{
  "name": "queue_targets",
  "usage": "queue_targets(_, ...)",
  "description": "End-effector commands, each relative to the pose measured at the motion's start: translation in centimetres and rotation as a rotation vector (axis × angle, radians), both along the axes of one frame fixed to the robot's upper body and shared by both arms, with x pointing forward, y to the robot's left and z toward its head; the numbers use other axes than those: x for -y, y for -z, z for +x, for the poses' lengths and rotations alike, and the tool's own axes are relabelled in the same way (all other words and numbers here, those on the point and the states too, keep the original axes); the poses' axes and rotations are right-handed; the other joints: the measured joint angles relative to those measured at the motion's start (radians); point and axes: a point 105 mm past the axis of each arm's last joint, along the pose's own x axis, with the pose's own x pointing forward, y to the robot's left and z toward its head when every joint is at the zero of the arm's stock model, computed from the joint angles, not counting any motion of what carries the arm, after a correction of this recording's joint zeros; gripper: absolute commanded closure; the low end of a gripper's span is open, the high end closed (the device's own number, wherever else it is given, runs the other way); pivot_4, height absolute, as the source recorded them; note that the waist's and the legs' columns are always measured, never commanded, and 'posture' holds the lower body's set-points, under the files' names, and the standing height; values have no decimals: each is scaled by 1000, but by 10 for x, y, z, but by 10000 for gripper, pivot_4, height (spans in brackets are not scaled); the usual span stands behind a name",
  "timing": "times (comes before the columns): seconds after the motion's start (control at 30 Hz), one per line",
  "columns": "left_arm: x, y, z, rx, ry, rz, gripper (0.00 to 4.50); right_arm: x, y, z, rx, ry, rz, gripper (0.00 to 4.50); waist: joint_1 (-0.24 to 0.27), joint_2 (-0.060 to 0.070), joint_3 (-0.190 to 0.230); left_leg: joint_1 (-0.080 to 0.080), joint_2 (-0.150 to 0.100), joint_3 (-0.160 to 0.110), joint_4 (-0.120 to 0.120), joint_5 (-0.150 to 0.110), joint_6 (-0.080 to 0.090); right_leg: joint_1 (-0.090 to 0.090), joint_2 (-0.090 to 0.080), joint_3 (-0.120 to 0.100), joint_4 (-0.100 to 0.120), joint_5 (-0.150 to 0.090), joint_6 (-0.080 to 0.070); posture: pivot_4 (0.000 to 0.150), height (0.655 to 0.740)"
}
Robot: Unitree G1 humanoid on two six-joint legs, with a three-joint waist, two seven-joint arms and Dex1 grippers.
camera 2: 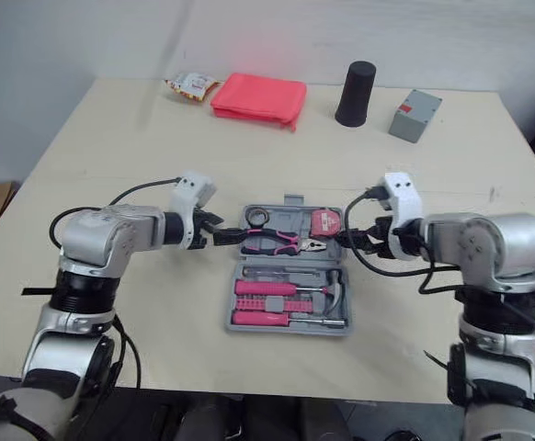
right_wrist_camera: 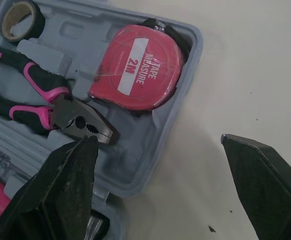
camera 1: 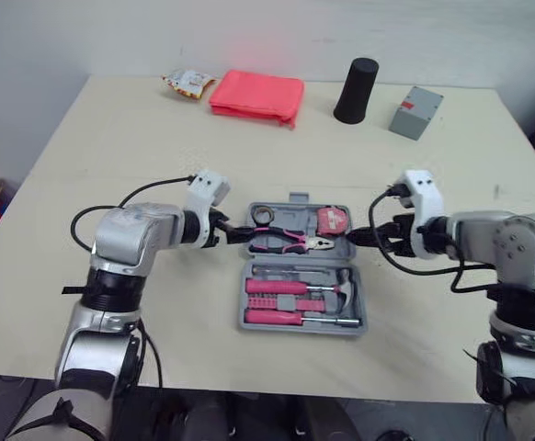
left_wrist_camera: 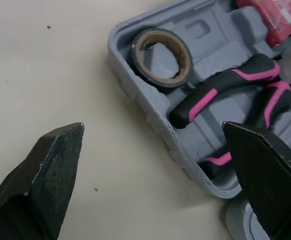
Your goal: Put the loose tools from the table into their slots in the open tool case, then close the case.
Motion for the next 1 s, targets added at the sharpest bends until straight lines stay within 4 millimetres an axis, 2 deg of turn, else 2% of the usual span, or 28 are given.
queue_targets(0.03, 7, -5, 1, 8, -12, 13, 119, 0, -4, 6, 8, 34, -30, 3830, 0, 0, 0, 0, 0, 0, -1, 0, 0, 0, 0, 0, 0, 0, 0, 1500, 7400)
queue_targets(0.23, 5, -4, 4, 25, -48, 42, 119, -3, 1, 12, -19, 59, -58, 3830, -4, 0, 0, 0, 0, 1, 0, 0, 0, 0, 0, 1, 2, 0, 0, 1500, 7400)
queue_targets(0.37, 9, 7, 2, 0, -49, 58, 119, -7, 8, 13, -44, 59, -78, 3830, -5, 0, 0, 1, 0, 1, 0, 1, 0, 0, 0, 1, 5, 0, 0, 1500, 7400)
queue_targets(0.7, 8, 20, 0, -37, -60, 85, 119, -16, 20, 18, -110, 75, -39, 3830, -8, 0, 0, 2, 0, 1, 4, 2, 0, 0, 0, 1, 10, 0, 0, 1500, 7400)
queue_targets(0.77, 9, 23, 0, -41, -56, 84, 5556, -18, 22, 19, -117, 82, -31, 9034, -8, 0, 0, 2, 0, 1, 4, 2, 0, 1, 0, 1, 10, 0, 0, 1500, 7400)
queue_targets(1.0, 27, 35, -6, -122, -39, -38, 30907, -27, 25, 17, -112, 100, 59, 37602, -6, 0, 0, 2, 0, 1, 5, 2, 0, 1, 1, 1, 10, 0, 0, 1500, 7400)
